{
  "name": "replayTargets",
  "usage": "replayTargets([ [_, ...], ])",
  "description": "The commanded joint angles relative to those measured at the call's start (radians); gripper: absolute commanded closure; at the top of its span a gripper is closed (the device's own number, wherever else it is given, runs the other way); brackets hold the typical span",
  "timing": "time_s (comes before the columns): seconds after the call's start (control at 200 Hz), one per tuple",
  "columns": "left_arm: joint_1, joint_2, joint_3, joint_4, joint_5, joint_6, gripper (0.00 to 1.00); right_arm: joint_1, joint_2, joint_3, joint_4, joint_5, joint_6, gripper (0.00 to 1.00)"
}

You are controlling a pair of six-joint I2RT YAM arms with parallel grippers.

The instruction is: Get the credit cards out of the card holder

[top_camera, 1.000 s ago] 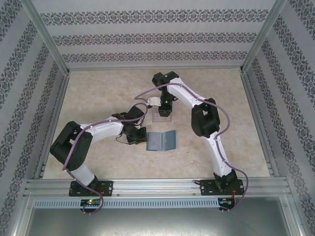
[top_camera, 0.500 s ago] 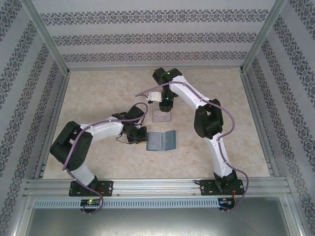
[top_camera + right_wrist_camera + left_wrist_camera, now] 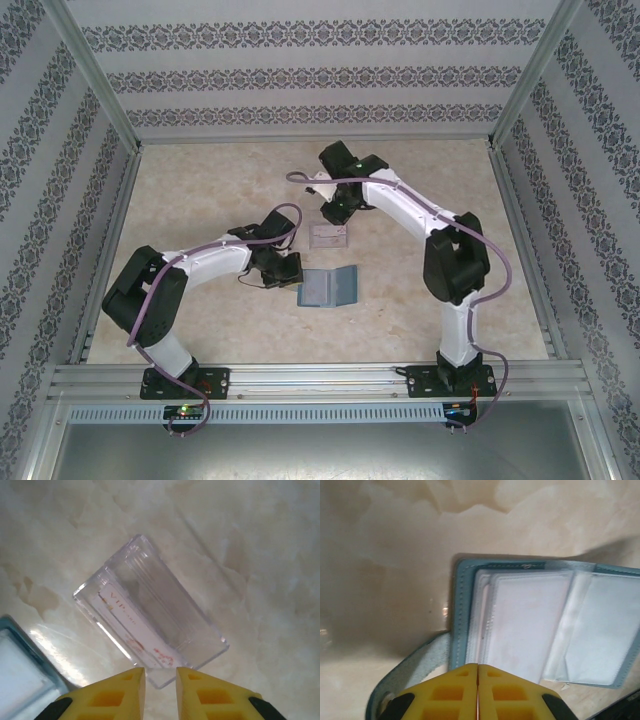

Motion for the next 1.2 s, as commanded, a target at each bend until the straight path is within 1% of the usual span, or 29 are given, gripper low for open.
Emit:
replayTargets([
  [0.0, 0.010, 0.014, 0.035, 0.001, 0.012, 0.016, 0.92, 0.008, -0.107, -0.106, 0.142, -0.043, 0.270, 0.77],
  [0.2, 0.010, 0.028, 0.066, -0.018, 0.022, 0.034, 0.93, 0.013, -0.182, -0.235, 0.170, -0.107, 0.539, 0.82],
  [0.325, 0.010, 0.047, 0.081, -0.031, 0.025, 0.047, 0.93, 0.037, -0.255, -0.348, 0.248, -0.121, 0.661, 0.86],
  [0.445, 0.010, 0.060, 0.088, -0.044, 0.017, 0.061, 0.93, 0.041, -0.297, -0.416, 0.274, -0.181, 0.806, 0.86],
  [0.625, 0.011, 0.089, 0.084, -0.039, 0.034, 0.078, 0.93, 0.045, -0.385, -0.602, 0.463, -0.271, 0.981, 0.85],
  [0.799, 0.011, 0.103, 0.062, -0.017, 0.048, 0.086, 0.93, 0.055, -0.415, -0.716, 0.556, -0.325, 1.080, 0.84],
  [1.034, 0.011, 0.114, 0.037, -0.004, 0.052, 0.084, 0.93, 0.087, -0.394, -0.801, 0.635, -0.372, 1.164, 0.84],
  [1.194, 0.012, 0.109, 0.016, 0.004, 0.050, 0.082, 0.94, 0.108, -0.364, -0.819, 0.677, -0.395, 1.195, 0.84],
])
